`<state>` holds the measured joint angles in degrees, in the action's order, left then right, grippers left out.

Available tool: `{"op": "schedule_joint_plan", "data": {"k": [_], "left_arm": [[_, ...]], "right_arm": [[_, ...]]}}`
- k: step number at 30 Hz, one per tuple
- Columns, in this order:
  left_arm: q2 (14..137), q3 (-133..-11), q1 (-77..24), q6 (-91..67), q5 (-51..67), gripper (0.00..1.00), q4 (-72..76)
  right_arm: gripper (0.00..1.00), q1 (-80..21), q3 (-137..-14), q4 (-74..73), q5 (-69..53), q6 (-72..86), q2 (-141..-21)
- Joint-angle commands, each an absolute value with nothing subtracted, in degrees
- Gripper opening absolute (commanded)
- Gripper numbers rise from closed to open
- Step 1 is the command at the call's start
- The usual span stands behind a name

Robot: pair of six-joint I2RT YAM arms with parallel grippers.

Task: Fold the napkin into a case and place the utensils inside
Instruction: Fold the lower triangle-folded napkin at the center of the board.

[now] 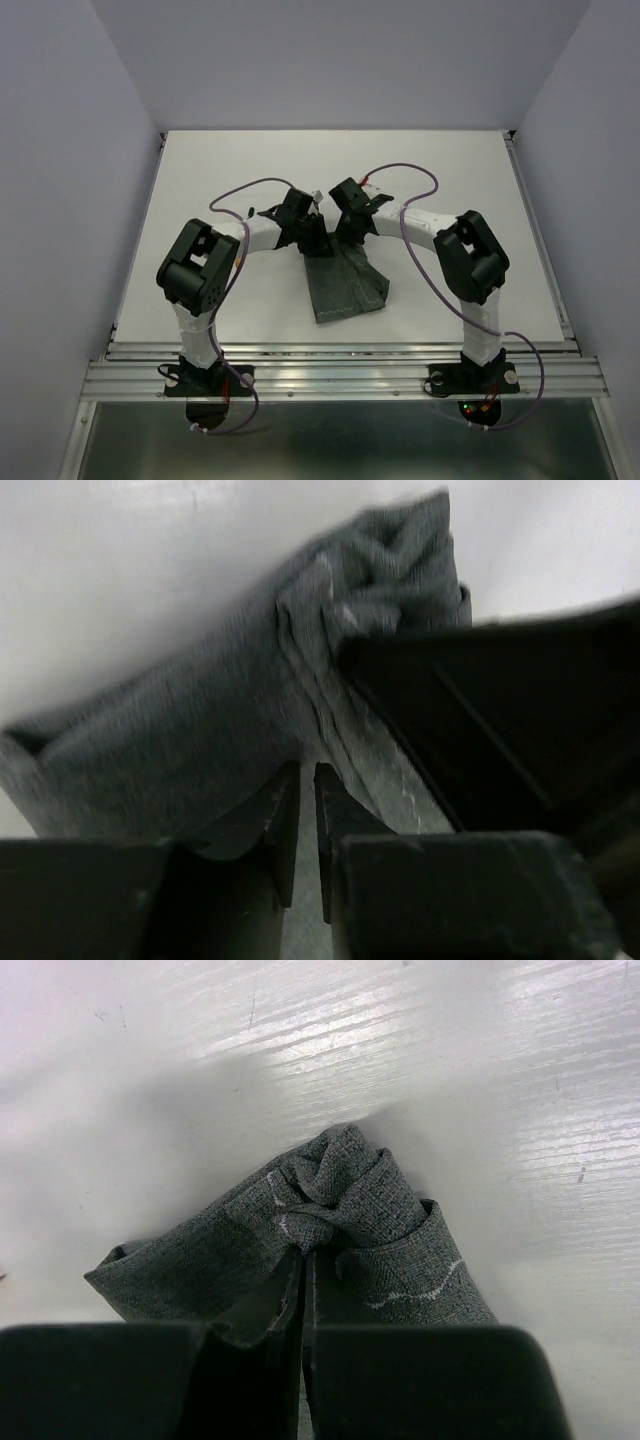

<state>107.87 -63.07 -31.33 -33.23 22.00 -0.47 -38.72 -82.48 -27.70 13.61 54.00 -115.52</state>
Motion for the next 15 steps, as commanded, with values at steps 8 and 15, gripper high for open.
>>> {"op": "schedule_joint_plan", "data": {"k": [8, 15], "left_arm": [[95.45, -51.77, -37.17, -44.55, 23.9, 0.24, 13.78], [96.85, -54.31, -44.64, -42.37, 21.8, 0.39, 16.61]], "right_arm": [[0.01, -39.29, -82.97, -30.41, 15.38, 56.87, -116.98], [0.01, -39.29, -82.62, -29.88, 14.41, 54.93, -116.72]]}}
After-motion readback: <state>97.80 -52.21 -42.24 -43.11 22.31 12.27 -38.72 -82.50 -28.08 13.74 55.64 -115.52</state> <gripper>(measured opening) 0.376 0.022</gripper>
